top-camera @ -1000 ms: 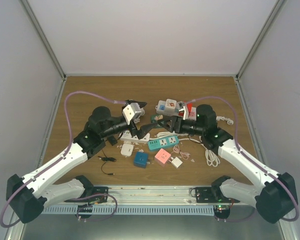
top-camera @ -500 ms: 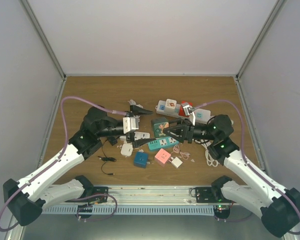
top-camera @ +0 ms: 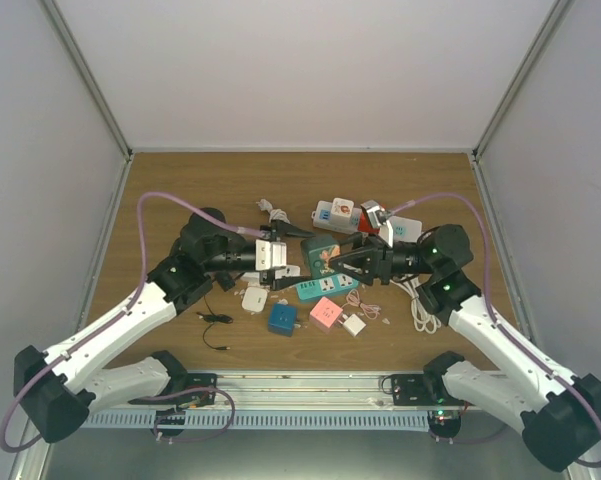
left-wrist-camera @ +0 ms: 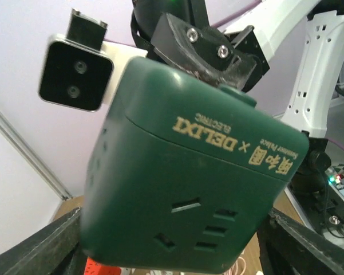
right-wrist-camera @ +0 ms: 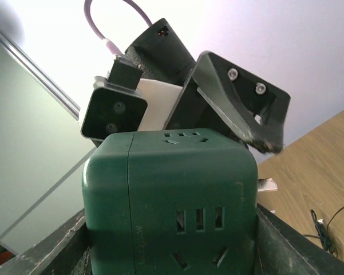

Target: Insert the plug

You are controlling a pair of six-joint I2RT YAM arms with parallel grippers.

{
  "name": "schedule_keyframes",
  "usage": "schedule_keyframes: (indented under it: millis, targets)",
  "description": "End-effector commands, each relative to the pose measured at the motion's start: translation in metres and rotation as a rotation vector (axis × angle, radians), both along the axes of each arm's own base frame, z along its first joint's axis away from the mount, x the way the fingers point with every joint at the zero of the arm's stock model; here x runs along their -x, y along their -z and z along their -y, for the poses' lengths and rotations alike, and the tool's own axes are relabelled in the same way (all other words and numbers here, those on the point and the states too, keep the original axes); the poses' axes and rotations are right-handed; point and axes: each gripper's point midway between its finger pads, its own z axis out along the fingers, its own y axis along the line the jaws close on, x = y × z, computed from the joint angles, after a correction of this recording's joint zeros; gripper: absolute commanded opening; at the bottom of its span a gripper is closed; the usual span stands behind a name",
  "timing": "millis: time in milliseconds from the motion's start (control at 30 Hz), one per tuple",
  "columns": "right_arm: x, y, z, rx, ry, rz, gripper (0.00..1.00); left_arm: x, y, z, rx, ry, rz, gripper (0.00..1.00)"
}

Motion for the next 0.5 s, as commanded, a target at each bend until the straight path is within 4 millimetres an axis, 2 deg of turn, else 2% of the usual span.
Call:
schedule_keyframes:
  millis: [0, 133, 233, 300, 400, 467]
  targets:
    - [0.002, -0.012, -0.002, -0.002, -0.023, 0.008, 0.56, -0.003, -0.018, 0.006, 0.049, -0.013, 0.092, 0.75]
    - [-0.006, -0.007, -0.006, 0.012, -0.023, -0.042, 0.56, -0.01, -0.019, 0.008, 0.054, -0.053, 0.113, 0.51]
    - [-0.009, -0.003, -0.008, 0.019, -0.022, -0.067, 0.57, -0.011, -0.019, 0.01, 0.036, -0.044, 0.086, 0.44]
    - [-0.012, -0.001, -0.009, 0.025, -0.014, -0.083, 0.58, -0.008, -0.02, 0.009, 0.042, -0.033, 0.074, 0.48]
    - [-0.015, 0.001, -0.01, 0.035, -0.013, -0.104, 0.57, -0.006, -0.019, 0.005, 0.061, -0.05, 0.086, 0.64]
    - [-0.017, 0.002, -0.011, 0.039, -0.01, -0.116, 0.58, -0.005, -0.018, 0.001, 0.071, -0.064, 0.108, 0.7]
